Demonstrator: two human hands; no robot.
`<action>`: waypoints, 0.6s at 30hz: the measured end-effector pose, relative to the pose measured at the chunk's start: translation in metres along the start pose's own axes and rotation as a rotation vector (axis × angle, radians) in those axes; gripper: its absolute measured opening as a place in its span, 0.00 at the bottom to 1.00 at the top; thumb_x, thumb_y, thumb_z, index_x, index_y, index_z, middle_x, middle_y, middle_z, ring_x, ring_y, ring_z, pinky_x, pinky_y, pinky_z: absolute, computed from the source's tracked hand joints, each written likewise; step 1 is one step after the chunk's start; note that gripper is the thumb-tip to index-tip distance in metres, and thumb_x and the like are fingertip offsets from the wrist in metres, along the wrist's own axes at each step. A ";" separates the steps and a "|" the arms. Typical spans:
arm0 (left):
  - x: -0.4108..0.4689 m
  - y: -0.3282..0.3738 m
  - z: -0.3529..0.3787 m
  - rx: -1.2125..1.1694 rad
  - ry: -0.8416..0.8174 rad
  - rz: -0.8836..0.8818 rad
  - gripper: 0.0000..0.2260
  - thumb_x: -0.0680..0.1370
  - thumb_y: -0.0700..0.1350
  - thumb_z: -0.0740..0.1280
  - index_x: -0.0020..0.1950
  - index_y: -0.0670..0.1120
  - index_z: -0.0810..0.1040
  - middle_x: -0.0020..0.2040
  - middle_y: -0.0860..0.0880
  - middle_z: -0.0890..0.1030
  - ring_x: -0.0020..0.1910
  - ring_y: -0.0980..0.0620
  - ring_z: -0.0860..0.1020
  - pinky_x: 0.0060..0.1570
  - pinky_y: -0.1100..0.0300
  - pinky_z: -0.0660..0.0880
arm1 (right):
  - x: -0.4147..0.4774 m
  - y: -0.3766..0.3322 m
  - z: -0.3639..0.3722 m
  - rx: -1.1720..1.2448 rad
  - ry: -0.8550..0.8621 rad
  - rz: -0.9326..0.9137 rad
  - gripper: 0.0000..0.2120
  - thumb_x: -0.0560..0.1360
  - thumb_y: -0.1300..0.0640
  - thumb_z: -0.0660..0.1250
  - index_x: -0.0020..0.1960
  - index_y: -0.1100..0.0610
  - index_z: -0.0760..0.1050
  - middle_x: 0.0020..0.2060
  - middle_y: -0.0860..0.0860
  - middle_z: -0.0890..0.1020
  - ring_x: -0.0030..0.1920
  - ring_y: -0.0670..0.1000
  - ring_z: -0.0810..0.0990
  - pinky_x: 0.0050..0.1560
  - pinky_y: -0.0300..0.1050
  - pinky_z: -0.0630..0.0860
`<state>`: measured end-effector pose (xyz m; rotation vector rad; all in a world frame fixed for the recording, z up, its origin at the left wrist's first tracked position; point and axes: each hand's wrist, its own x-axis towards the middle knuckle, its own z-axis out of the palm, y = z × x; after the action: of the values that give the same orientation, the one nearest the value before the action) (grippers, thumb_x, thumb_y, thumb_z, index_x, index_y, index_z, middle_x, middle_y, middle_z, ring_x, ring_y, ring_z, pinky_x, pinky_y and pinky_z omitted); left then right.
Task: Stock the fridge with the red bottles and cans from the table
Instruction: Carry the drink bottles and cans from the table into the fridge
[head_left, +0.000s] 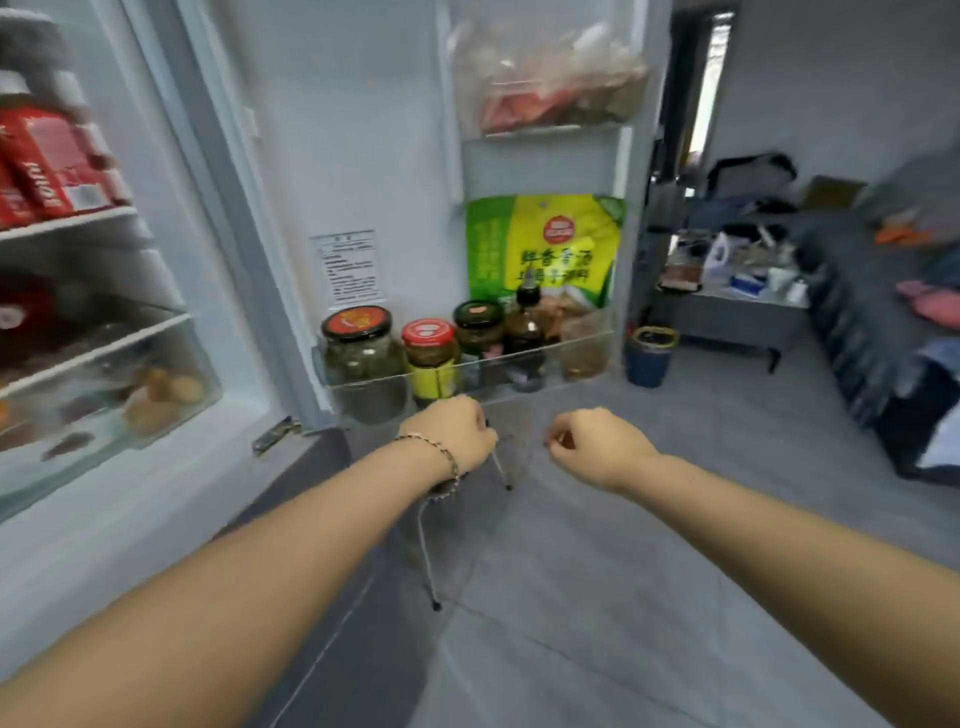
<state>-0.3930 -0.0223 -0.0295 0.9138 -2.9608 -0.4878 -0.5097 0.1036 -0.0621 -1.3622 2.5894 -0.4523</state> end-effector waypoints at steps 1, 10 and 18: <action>0.005 0.033 0.011 0.011 -0.017 0.062 0.11 0.77 0.47 0.60 0.47 0.44 0.79 0.44 0.46 0.78 0.47 0.46 0.77 0.46 0.57 0.73 | -0.018 0.029 -0.009 0.000 0.012 0.062 0.12 0.77 0.55 0.59 0.55 0.55 0.79 0.51 0.55 0.82 0.50 0.55 0.79 0.45 0.46 0.75; 0.019 0.351 0.138 0.044 -0.175 0.471 0.11 0.78 0.46 0.58 0.52 0.42 0.77 0.53 0.44 0.79 0.53 0.44 0.77 0.44 0.59 0.69 | -0.205 0.302 -0.090 -0.039 0.113 0.569 0.13 0.77 0.54 0.59 0.56 0.52 0.78 0.52 0.53 0.82 0.52 0.56 0.79 0.44 0.44 0.73; 0.006 0.585 0.246 0.034 -0.333 0.712 0.09 0.77 0.44 0.59 0.50 0.44 0.77 0.47 0.45 0.78 0.45 0.45 0.76 0.41 0.60 0.69 | -0.371 0.485 -0.139 -0.051 0.122 0.910 0.12 0.77 0.54 0.59 0.53 0.56 0.79 0.50 0.55 0.81 0.49 0.57 0.80 0.47 0.47 0.77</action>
<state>-0.7427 0.5037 -0.0913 -0.2812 -3.2817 -0.5869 -0.7154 0.6935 -0.0941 -0.0640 2.9544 -0.3045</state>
